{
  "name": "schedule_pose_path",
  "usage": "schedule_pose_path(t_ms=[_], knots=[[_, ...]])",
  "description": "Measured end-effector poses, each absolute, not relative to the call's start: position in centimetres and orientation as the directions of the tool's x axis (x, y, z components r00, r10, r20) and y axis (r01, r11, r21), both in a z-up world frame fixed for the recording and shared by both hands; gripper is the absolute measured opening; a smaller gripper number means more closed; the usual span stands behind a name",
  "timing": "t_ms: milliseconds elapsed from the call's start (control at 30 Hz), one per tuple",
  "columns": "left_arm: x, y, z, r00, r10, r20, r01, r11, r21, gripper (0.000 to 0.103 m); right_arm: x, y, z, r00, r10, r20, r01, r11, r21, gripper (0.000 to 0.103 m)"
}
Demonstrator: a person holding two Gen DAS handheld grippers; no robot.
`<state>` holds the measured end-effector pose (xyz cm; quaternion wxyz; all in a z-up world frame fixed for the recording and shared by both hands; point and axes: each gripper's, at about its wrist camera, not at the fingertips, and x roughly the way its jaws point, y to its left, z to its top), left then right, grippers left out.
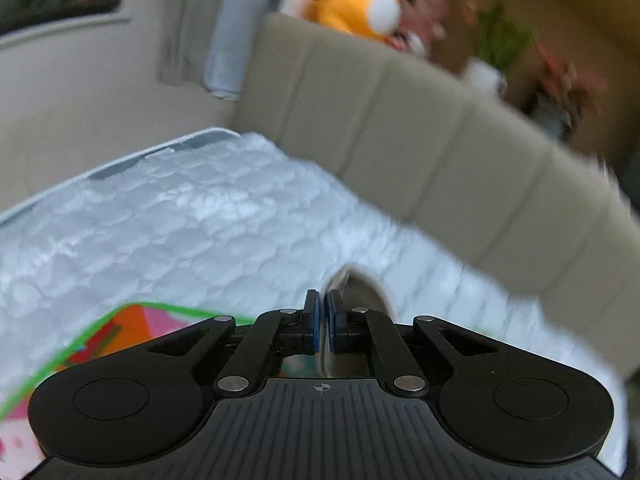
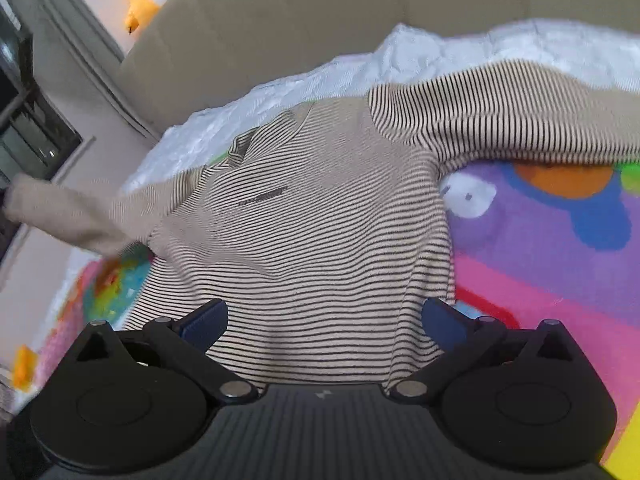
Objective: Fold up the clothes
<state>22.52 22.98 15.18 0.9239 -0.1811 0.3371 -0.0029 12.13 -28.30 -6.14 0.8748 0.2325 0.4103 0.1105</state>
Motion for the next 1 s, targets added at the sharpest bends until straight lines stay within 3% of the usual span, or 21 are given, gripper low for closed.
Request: schedule_pose_path(t_ms=[100,233,300,333,367,633,833,900,933,1000], knots=[[23.6,21.5,15.7,0.758,-0.194,-0.622,-0.127,0.892,-0.433,0.003,12.4,-28.7,-6.2,0.634,0.398,-0.663,0.025,0.846,0.532,0.103],[23.5,18.3,15.4,0.74,-0.255,-0.622,-0.09,0.879,-0.468,0.006,12.4,-28.9,-6.2,0.644,0.401,-0.652,0.026,0.84,0.542,0.103],[23.2,18.0,13.9,0.721,-0.251,-0.646,-0.136,0.863,-0.487,0.024,12.3,-29.0,-6.2,0.648,0.402,-0.647,0.026,0.837,0.546,0.103],[23.1,18.2,12.8,0.707,-0.254,-0.66,-0.169,0.845,-0.507,0.042,12.3,-29.0,-6.2,0.651,0.402,-0.644,0.026,0.836,0.549,0.103],[22.6,18.6,11.4,0.691,-0.257,-0.675,-0.214,0.82,-0.531,0.048,12.3,-29.1,-6.2,0.653,0.403,-0.641,0.026,0.834,0.551,0.103],[18.9,24.4,-0.1,0.677,-0.165,-0.718,-0.526,0.573,-0.628,0.055,12.2,-29.5,-6.1,0.676,0.405,-0.616,0.03,0.82,0.572,0.103],[20.6,24.7,-6.5,0.635,-0.089,-0.768,-0.686,0.393,-0.612,0.053,12.3,-30.1,-6.4,0.693,0.405,-0.597,0.047,0.801,0.597,0.103],[21.4,24.5,-6.4,0.656,-0.037,-0.754,-0.683,0.397,-0.613,0.039,12.4,-29.9,-6.5,0.692,0.403,-0.599,0.042,0.805,0.591,0.103],[22.0,24.7,-6.0,0.664,-0.017,-0.748,-0.675,0.416,-0.609,0.009,12.5,-29.9,-6.5,0.691,0.403,-0.6,0.04,0.808,0.588,0.103],[23.1,25.2,-5.1,0.682,0.006,-0.731,-0.657,0.445,-0.609,0.009,12.6,-29.7,-6.5,0.69,0.401,-0.602,0.035,0.812,0.582,0.103]])
